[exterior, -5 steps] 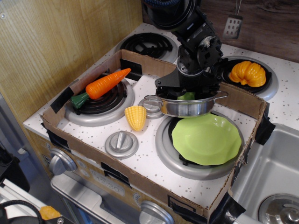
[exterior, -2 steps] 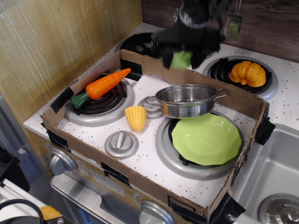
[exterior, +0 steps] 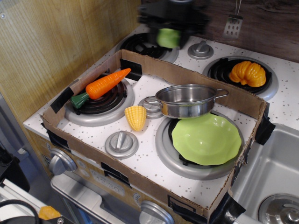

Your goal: Take broccoli out of pan

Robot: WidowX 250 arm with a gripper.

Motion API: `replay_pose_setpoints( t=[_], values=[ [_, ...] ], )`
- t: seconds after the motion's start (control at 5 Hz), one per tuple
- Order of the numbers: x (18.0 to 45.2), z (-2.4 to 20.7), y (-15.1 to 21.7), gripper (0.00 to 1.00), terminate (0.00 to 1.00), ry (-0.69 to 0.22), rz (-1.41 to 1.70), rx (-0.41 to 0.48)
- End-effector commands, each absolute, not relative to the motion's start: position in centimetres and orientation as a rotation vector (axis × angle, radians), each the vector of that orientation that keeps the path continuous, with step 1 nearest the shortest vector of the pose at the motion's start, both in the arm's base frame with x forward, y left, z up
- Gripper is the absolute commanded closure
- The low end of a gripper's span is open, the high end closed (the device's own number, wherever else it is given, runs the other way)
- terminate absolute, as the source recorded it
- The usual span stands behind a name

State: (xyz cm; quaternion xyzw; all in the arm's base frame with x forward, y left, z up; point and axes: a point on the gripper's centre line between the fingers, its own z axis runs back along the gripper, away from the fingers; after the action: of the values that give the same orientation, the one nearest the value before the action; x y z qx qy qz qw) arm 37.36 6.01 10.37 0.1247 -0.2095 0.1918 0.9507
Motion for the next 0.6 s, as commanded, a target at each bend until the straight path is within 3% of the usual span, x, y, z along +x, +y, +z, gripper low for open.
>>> replay_pose_setpoints(
  t=[0.0, 0.4],
  values=[
    [38.0, 8.8, 8.0, 1.0, 0.0, -0.462, 0.421, 0.244],
    [36.6, 7.7, 8.0, 1.0, 0.0, -0.419, 0.47, 0.25]
  ],
)
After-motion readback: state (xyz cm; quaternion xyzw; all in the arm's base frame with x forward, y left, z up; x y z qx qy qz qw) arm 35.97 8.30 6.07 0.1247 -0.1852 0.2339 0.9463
